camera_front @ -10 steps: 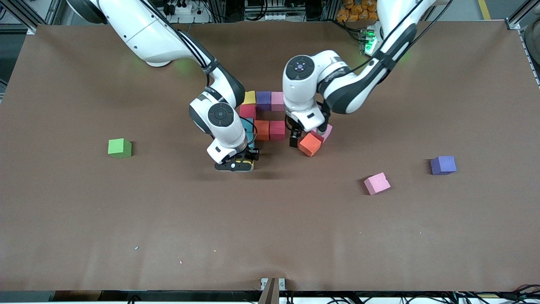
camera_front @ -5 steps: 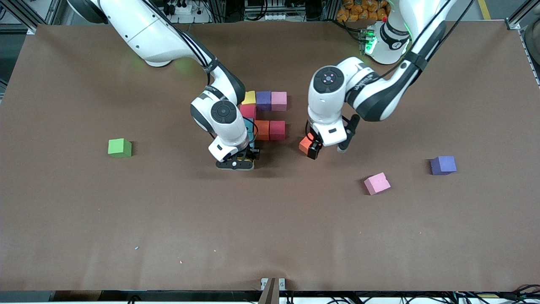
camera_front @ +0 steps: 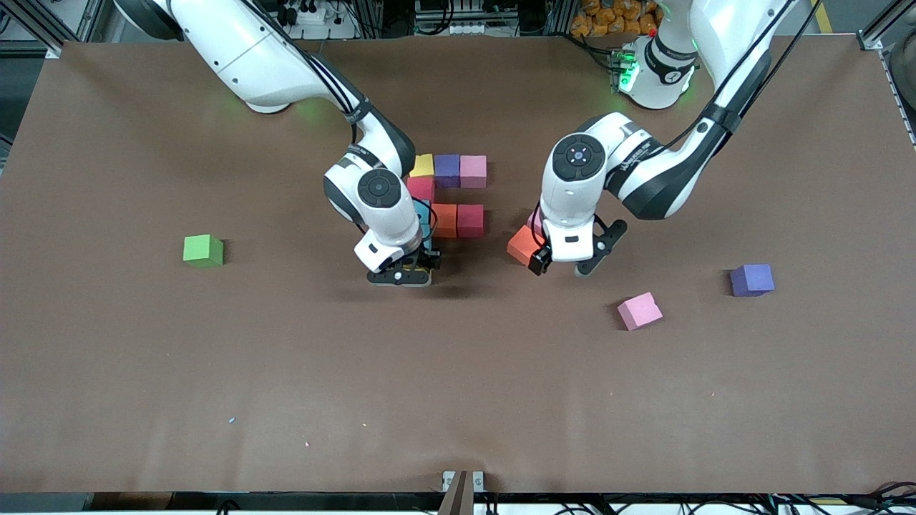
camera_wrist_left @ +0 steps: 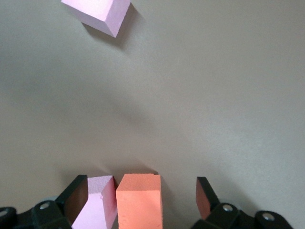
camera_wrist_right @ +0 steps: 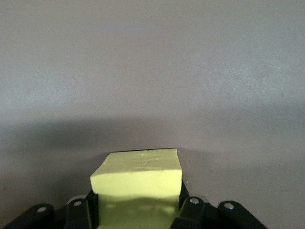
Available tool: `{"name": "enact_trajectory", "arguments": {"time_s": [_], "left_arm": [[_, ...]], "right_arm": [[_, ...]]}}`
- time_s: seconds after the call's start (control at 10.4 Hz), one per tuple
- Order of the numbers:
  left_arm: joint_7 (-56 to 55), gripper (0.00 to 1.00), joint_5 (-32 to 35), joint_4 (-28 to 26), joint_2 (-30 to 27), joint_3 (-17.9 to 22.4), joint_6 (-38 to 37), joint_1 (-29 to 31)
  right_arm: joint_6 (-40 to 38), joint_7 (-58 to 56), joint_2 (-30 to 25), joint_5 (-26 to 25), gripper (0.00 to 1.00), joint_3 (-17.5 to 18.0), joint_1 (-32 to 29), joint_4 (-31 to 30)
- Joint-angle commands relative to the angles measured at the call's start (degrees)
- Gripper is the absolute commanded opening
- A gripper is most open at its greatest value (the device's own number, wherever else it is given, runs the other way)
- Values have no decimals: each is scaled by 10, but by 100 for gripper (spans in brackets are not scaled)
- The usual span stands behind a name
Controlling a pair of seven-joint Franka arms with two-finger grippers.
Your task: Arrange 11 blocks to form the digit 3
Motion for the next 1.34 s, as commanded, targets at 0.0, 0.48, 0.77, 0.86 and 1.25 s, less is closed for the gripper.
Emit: {"name": "enact_trajectory", "arguments": {"time_s": [0.0, 0.48, 0.77, 0.86, 1.25], "left_arm": [[28, 100, -10, 7, 30, -6, -7, -8], [39, 100, 1, 28, 93, -5, 1, -15], [39, 100, 22, 32, 112, -5, 1, -20], [39, 100, 27, 31, 117, -5, 1, -21], [38, 100, 29, 27, 124, -4, 15, -25]], "right_arm": [[6, 17, -15, -15, 0, 7, -5, -19], [6, 17, -14, -15, 0, 12, -6, -19], [5, 17, -14, -15, 0, 12, -6, -19], [5, 17, -13, -15, 0, 12, -6, -20], [6, 17, -12, -15, 0, 12, -6, -22]]}}
